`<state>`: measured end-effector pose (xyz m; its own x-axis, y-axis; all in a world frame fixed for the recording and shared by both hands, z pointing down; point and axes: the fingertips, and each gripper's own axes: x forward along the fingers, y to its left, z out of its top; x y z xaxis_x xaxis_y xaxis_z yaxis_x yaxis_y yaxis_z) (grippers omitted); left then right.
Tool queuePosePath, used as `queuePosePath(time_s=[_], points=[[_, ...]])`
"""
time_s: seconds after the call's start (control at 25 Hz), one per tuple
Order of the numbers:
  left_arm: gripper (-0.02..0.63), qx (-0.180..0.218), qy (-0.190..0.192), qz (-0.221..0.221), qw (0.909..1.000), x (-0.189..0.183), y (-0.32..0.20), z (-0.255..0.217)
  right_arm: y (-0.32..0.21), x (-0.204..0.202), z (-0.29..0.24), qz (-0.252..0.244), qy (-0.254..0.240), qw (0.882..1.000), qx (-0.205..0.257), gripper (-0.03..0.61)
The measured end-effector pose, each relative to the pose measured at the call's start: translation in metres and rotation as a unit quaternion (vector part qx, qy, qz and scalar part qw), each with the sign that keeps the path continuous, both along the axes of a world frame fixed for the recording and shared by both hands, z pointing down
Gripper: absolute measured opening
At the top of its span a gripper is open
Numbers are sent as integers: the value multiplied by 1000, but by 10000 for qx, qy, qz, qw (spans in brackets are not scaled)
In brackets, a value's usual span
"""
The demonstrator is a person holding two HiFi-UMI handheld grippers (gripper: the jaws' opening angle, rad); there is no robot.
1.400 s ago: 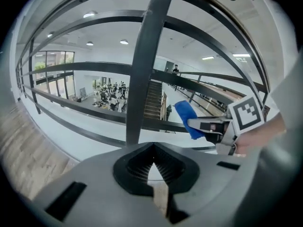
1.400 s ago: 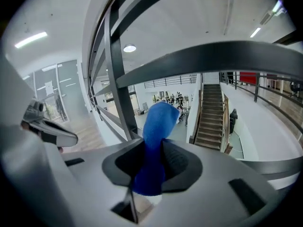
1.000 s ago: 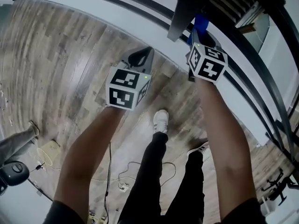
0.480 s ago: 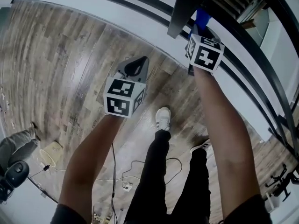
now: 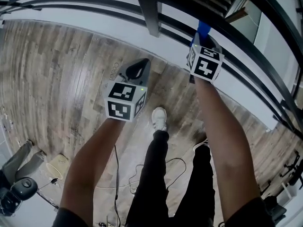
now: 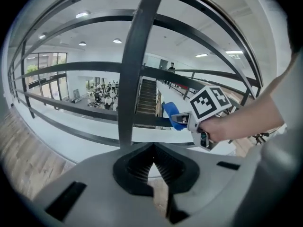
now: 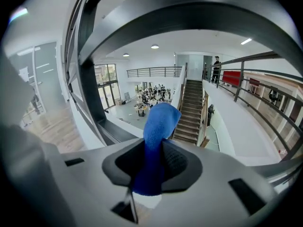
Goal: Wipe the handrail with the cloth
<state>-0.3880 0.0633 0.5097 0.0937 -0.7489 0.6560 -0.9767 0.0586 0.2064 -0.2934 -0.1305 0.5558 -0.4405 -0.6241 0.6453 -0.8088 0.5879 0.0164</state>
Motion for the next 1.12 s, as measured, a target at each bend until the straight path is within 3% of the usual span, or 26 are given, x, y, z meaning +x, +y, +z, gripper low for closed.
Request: queuePosePath(time_s=[0.16,0.36,0.8,1.12], points=[[3,-22,-150,392,9991,34,-17,-5,-8,45,-2,-56,244,9996,110,104],[3,-120,-323,435,9985,68,-39,-6,-19,103,0,64,383,9992,107,104],[5,35,-209,732,9971,168,-88,-2,-37,216,-5,165,381,9989,207,104],[4,76,-260,1028,9943,242,-122,3,-53,325,-2,708,147,9974,65,104]])
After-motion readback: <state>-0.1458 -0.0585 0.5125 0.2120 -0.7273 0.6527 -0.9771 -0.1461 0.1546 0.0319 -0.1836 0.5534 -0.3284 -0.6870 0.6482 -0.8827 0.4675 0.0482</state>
